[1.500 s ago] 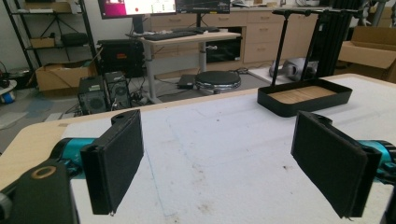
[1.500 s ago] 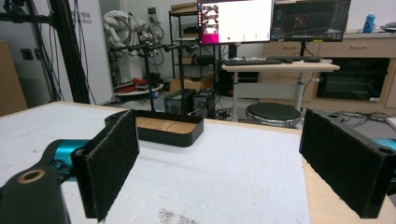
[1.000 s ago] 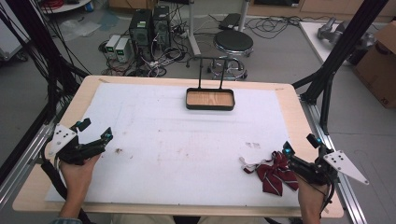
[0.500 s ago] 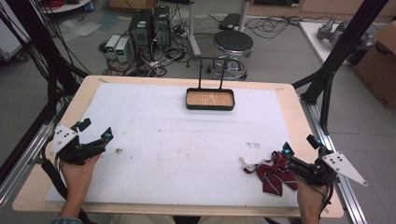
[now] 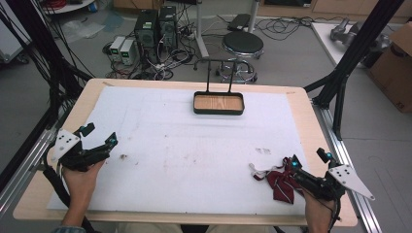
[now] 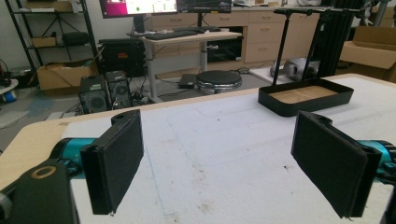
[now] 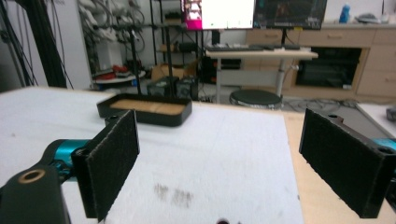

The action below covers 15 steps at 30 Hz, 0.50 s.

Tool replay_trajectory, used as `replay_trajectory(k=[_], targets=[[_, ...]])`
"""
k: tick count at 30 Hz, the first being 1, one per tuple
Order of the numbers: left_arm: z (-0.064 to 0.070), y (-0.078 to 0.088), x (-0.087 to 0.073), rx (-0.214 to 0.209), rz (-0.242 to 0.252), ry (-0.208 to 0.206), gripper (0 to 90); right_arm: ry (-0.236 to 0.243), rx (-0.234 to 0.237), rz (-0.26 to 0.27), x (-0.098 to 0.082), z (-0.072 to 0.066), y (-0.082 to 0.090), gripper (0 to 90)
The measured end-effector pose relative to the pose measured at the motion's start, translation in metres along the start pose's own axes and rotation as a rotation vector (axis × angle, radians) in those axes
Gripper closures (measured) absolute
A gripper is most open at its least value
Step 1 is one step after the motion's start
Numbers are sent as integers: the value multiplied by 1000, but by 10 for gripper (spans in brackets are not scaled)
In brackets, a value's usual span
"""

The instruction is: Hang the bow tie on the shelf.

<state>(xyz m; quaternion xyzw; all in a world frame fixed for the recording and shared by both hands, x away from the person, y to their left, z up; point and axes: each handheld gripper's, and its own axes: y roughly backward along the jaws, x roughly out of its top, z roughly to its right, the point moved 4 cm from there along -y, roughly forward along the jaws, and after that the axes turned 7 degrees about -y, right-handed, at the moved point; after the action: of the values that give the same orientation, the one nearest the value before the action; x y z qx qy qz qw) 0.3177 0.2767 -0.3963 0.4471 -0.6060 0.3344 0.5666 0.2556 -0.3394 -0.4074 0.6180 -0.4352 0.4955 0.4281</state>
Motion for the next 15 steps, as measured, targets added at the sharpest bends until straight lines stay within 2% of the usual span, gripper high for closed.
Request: replay_trajectory(k=[1,2,3,6,7,9,10,12,15], targets=[[1,-1,0,-3,1,0,173,-8,-18,-31,-6,2,1,114],[1,-1,0,-3,1,0,173,-8,-18,-31,-6,2,1,114],[1,-1,0,-5,1,-2,173,-25,-36,-68,-13,4,2,114],[2,-2,0,-6,1,-1,173,-44,-47,-116,-24,6,2,153],[2,-2,0,-6,1,-1,173,-44,-47,-116,-24,6,2,153],[2,-2,0,-11,-1,-6,173,-44,-58,-183,-36,7,-1,153],[2,-2,0,-10,-1,-6,173,-44,-58,-183,-36,7,-1,153],[2,-2,0,-11,1,-5,173,-59,-68,-234,-45,8,-7,153],[2,-2,0,-10,4,-3,173,-52,-85,-258,-48,9,-13,161]])
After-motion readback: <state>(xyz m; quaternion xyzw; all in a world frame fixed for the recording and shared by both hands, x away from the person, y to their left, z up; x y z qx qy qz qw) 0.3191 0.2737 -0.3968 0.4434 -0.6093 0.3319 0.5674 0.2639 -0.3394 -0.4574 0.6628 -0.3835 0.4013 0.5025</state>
